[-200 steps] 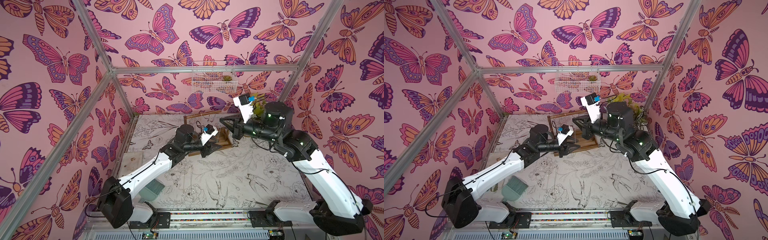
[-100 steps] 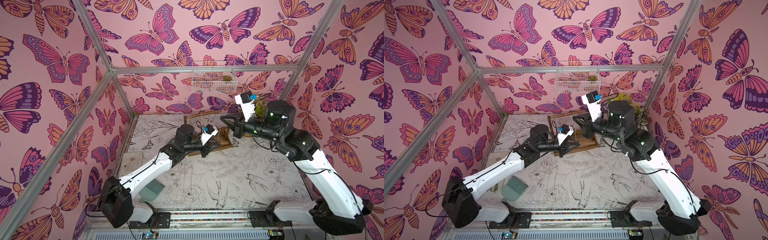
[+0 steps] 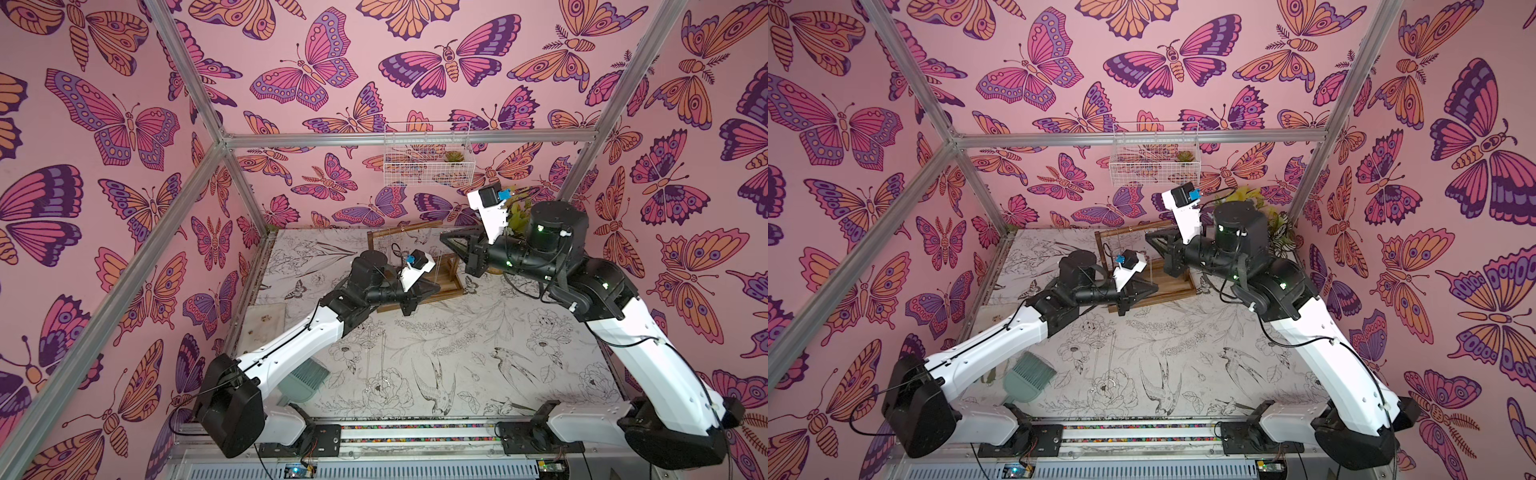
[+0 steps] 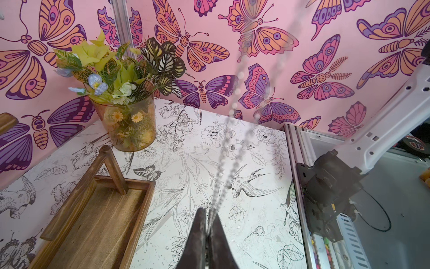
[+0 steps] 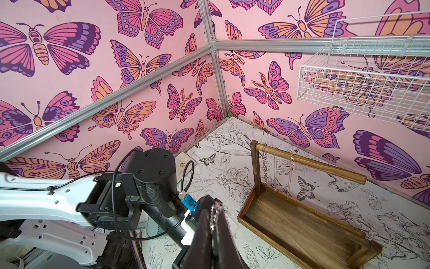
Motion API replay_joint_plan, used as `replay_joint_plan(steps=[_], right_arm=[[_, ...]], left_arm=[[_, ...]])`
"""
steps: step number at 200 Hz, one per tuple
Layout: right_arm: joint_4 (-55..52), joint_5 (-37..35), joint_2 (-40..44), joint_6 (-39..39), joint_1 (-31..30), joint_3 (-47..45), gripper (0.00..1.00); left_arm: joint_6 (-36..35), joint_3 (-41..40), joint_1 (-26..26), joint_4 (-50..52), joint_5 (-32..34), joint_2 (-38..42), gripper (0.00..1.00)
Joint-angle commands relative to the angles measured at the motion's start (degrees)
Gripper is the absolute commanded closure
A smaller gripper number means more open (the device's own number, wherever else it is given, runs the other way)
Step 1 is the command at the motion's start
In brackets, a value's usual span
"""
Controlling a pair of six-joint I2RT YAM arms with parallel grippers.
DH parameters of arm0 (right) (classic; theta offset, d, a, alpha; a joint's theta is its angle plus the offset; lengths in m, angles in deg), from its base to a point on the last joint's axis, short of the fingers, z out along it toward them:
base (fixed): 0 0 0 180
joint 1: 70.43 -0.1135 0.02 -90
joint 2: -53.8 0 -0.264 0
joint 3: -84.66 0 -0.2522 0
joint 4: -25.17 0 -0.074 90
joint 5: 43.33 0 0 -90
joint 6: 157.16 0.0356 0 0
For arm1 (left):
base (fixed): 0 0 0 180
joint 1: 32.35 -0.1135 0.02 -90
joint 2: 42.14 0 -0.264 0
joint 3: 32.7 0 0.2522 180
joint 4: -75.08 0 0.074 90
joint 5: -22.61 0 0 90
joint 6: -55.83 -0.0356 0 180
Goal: Take the necklace off the jewelry display stand
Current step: Place the necklace at the center of the board.
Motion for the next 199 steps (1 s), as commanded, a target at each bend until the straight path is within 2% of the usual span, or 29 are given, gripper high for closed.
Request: replay_joint_plan(steps=[1,65,69,114,160,199], right_arm=[[1.9,-0.2,0.2,0.2,-0.5,-0.9,0.98],[7.8,1.2,0.9,3.4,-0.6,-9.6,0.98],[8.2,1.3,1.0,3.6,-0.7,-10.3,0.98],[13.2,1.1,1.9,5.6,-1.9,-18.7,0.99],[17.3,-0.2,2.9,7.3,-2.5,-25.5,0.99],[19.4,-1.1,2.5,6.6,-2.5,-28.9,1.00]], left_arm=[[0.6,-1.9,0.3,0.4,0.7,1.6,0.94],[3.7,-8.3,0.6,2.3,3.5,5.7,0.94],[4.0,-8.8,0.6,2.5,3.7,8.1,0.95],[6.9,-14.2,1.6,4.4,6.1,12.8,0.95],[10.3,-20.1,4.0,5.3,8.5,16.1,0.97],[14.2,-25.2,7.6,5.3,13.3,18.7,0.98]])
